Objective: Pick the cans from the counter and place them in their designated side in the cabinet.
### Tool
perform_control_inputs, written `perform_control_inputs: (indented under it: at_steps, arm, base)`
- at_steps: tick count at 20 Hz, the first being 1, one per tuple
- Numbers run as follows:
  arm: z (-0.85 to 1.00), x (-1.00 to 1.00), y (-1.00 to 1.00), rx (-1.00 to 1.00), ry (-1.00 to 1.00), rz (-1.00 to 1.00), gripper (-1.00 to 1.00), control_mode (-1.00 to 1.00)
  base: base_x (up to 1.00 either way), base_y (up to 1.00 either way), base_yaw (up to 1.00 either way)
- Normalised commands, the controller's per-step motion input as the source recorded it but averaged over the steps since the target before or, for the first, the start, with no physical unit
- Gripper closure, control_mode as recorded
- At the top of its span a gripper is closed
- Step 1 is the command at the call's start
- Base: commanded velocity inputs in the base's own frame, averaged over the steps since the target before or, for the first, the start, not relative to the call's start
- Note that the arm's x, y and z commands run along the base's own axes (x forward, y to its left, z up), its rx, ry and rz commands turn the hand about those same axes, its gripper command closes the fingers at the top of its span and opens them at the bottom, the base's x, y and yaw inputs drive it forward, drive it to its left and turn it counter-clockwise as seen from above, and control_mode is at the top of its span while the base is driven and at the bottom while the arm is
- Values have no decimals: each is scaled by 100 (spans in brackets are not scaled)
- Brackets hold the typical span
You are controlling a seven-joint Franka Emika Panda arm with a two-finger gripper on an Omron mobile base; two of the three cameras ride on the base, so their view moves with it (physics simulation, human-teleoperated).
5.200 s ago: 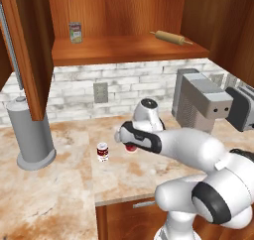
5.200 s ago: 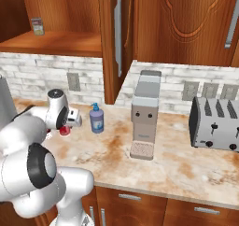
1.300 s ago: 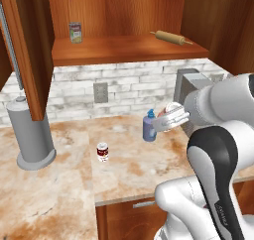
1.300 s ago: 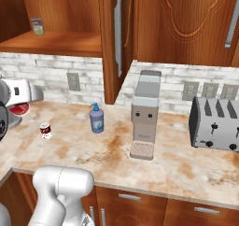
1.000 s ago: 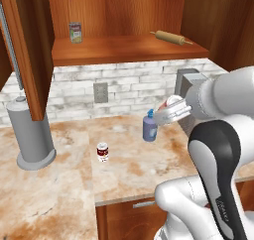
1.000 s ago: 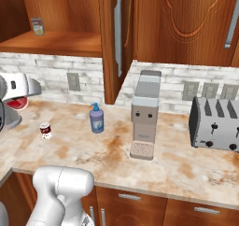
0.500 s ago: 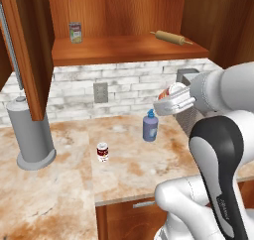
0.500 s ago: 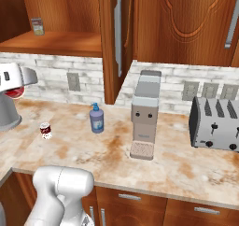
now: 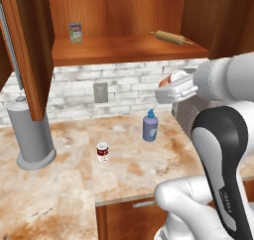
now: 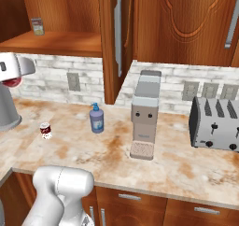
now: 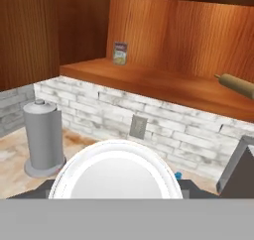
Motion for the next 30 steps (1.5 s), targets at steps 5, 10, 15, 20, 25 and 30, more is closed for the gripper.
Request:
perform_control_inputs:
  at_steps: [5,10,15,20,25,30]
  arm:
    - [29,0,-3,8,-2,0,100,-100]
    - [19,8,0,5,-5,-3,100,-100]
    - [13,22,0,4,-1,-6,100,-100]
    - [4,22,0,5,-1,-2,100,-100]
    - [1,20,0,5,-3,0,100,-100]
    - [6,20,0,3,-2,0,100,-100]
  base:
    - [0,0,0]
    - [0,0,0]
    - [0,0,0]
    - [0,0,0]
    - [0,0,0]
    - [0,0,0]
